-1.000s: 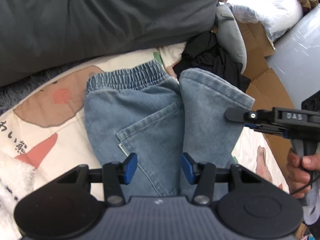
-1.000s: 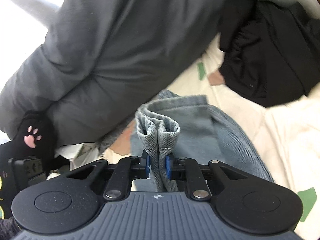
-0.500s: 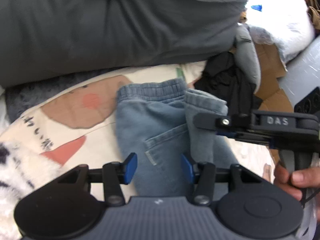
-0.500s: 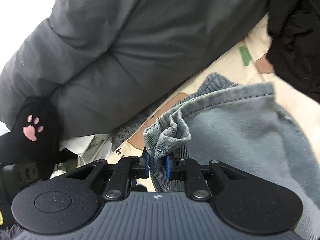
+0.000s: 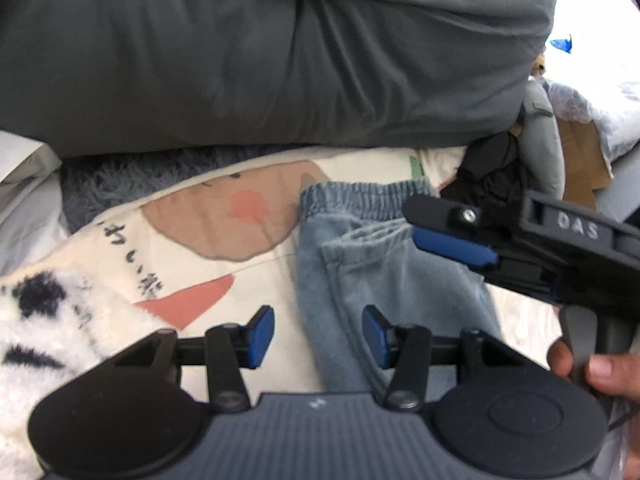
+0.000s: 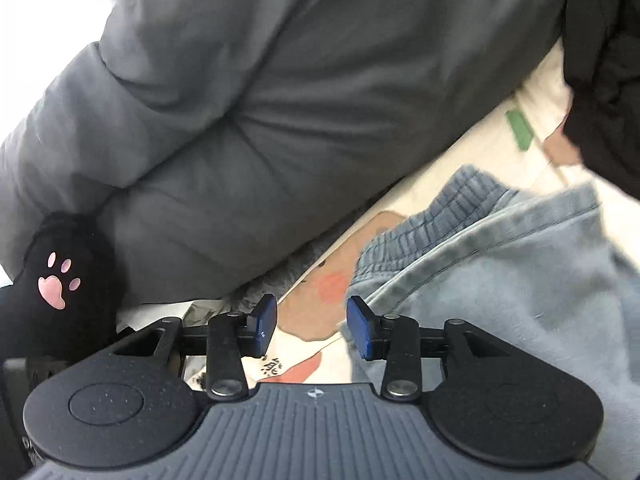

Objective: Fold clothes

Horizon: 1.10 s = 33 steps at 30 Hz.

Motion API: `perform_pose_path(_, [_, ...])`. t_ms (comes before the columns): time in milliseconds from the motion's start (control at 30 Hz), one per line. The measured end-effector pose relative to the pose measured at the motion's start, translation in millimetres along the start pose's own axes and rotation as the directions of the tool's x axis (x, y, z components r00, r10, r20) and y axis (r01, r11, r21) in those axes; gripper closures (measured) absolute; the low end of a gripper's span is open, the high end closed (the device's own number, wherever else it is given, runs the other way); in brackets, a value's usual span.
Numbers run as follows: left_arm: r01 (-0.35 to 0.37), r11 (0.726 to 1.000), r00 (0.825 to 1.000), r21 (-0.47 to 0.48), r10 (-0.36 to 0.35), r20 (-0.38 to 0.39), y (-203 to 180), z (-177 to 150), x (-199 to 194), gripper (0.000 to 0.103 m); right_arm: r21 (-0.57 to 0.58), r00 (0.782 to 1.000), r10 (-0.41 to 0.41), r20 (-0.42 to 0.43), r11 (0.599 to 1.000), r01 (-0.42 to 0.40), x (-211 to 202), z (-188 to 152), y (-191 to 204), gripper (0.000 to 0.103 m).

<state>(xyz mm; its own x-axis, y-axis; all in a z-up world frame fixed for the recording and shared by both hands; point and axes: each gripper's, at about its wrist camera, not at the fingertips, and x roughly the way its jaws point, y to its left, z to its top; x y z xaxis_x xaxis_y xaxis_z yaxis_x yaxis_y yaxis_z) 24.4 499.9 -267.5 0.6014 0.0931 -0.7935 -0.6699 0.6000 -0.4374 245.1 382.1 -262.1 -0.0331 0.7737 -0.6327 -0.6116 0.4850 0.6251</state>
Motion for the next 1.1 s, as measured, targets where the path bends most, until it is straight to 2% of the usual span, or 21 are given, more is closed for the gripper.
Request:
perform_pose_path(33, [0.007,1.000,1.000,0.002,-0.007,0.003,-2,1,2,0.046,0.005,1.000,-0.008,0.011,1.000,0.008,-6,1,-4,0.057])
perform_pose_path(333, [0.041,0.999,0.999,0.018,-0.042,0.020,-15,3,35,0.046,-0.018,0.988,-0.147,0.057,0.989,0.148,-58,19,-50,0.057])
perform_pose_path(667, [0.078,0.997,0.996,-0.001,-0.078,0.033,-7,9,72,0.046,-0.080,0.960,-0.270,0.069,0.958,0.275,-67,34,-94,0.057])
perform_pose_path(767, [0.083,0.997,0.996,0.002,-0.083,0.044,-7,10,76,0.046,-0.100,0.958,-0.281,0.062,0.953,0.286,-58,38,-105,0.057])
perform_pose_path(967, [0.083,0.996,0.994,0.018,-0.084,0.064,-8,8,77,0.046,-0.139,0.969,-0.243,0.040,0.959,0.246,-32,44,-120,0.057])
perform_pose_path(1100, [0.085,0.996,0.994,0.015,-0.086,0.074,-4,6,78,0.052,-0.173,0.976,-0.218,0.025,0.960,0.219,-18,49,-122,0.057])
